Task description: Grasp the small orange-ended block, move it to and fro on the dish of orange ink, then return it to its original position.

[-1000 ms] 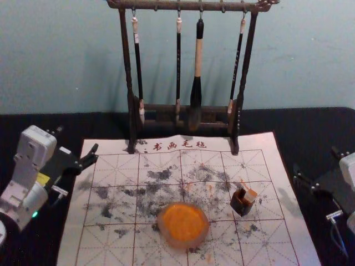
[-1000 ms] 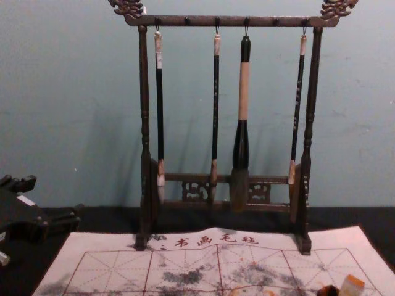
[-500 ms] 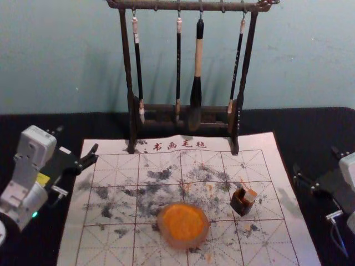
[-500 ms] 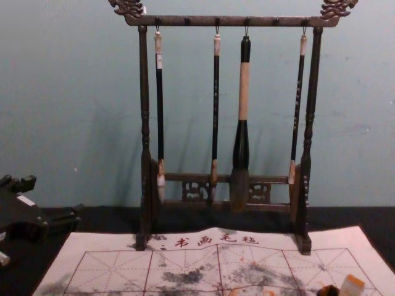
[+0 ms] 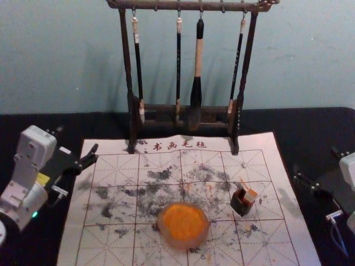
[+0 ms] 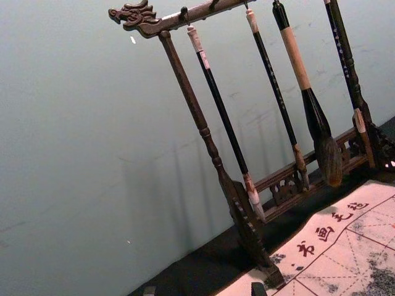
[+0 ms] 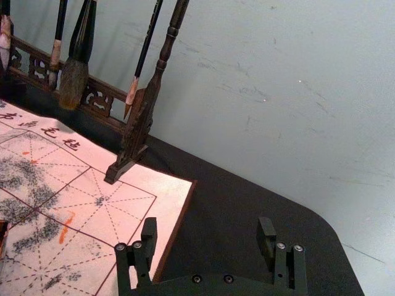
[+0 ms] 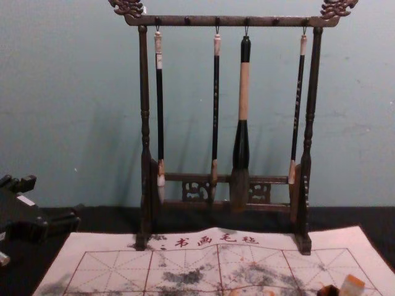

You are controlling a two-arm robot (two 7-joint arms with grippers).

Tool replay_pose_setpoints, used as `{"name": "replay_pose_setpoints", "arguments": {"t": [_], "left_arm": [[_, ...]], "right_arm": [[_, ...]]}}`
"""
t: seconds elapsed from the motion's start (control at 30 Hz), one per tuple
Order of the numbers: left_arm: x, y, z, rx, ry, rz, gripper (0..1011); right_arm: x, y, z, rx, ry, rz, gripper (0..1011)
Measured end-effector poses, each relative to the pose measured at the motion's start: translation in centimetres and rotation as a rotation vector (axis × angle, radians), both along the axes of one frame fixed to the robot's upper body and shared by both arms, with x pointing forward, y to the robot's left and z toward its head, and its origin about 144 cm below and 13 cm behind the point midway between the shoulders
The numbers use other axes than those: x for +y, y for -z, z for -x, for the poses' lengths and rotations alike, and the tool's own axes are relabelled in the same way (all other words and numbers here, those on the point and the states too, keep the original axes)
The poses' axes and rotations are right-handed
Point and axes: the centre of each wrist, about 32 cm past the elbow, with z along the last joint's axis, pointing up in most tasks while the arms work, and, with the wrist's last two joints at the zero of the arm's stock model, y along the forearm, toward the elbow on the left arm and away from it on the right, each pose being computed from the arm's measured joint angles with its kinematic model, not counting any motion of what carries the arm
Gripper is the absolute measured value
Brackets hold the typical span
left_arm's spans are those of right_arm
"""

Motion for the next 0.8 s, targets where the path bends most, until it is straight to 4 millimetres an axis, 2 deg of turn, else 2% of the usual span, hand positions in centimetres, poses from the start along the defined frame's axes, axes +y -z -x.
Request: {"name": "replay_pose_setpoints", "arguments": {"t": [0.8], "left_arm": [[0.00, 0.00, 0.00, 0.000, 0.000, 0.000, 1001]], "right_arm": [[0.00, 0.00, 0.00, 0.000, 0.000, 0.000, 1000]]}}
